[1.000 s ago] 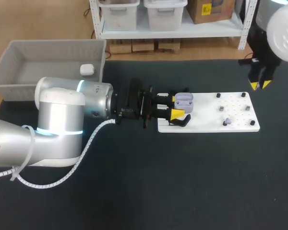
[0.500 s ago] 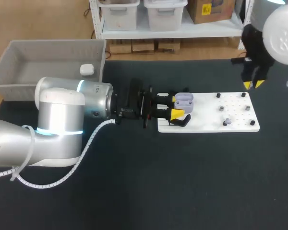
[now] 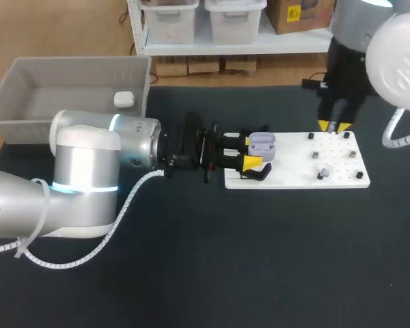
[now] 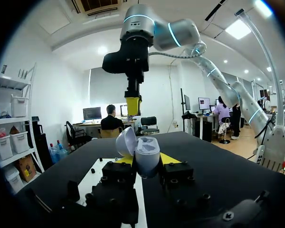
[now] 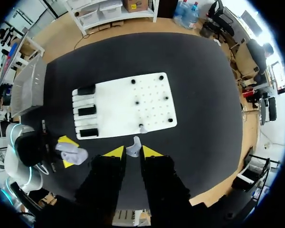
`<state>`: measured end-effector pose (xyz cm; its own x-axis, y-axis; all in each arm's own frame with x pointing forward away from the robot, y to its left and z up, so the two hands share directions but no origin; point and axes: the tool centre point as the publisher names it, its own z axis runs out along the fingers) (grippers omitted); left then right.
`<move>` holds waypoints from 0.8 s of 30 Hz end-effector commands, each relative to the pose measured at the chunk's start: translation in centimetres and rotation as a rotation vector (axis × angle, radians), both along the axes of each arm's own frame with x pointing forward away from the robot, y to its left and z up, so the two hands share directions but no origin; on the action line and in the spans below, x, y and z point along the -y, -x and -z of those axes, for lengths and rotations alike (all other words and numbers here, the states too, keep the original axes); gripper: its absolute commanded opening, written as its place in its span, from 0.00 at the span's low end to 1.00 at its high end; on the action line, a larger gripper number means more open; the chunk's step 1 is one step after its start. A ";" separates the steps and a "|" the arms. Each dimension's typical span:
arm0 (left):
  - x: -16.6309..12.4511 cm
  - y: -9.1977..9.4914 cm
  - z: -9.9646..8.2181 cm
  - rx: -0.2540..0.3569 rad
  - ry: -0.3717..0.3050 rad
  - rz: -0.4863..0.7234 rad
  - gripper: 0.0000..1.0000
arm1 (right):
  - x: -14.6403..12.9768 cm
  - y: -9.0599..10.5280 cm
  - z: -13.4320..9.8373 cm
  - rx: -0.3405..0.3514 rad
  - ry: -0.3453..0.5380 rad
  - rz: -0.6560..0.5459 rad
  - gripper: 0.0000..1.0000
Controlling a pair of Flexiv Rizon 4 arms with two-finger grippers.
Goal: Pick up each earbud case from the left stands, insert the matching earbuds, close the lid, and place the case in the box.
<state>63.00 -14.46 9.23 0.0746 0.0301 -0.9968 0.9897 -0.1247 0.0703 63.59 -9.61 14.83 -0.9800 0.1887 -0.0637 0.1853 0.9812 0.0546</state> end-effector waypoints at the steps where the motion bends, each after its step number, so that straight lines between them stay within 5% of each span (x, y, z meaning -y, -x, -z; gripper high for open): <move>1: 0.0 0.1 0.0 0.002 0.002 -0.006 0.00 | -1.1 0.9 -0.3 0.024 -0.024 0.001 0.00; 19: 0.0 0.1 0.0 0.002 0.002 -0.006 0.00 | -1.1 0.9 -0.3 0.024 -0.024 0.001 0.00; 24: 0.0 0.1 0.0 0.002 0.002 -0.006 0.00 | -4.1 1.6 -2.2 0.035 -0.041 0.042 0.00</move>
<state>63.00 -14.46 9.23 0.0746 0.0301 -0.9968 0.9897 -0.1247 0.0703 62.56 -6.60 16.14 -0.9723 0.2218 -0.0739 0.2106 0.9681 0.1355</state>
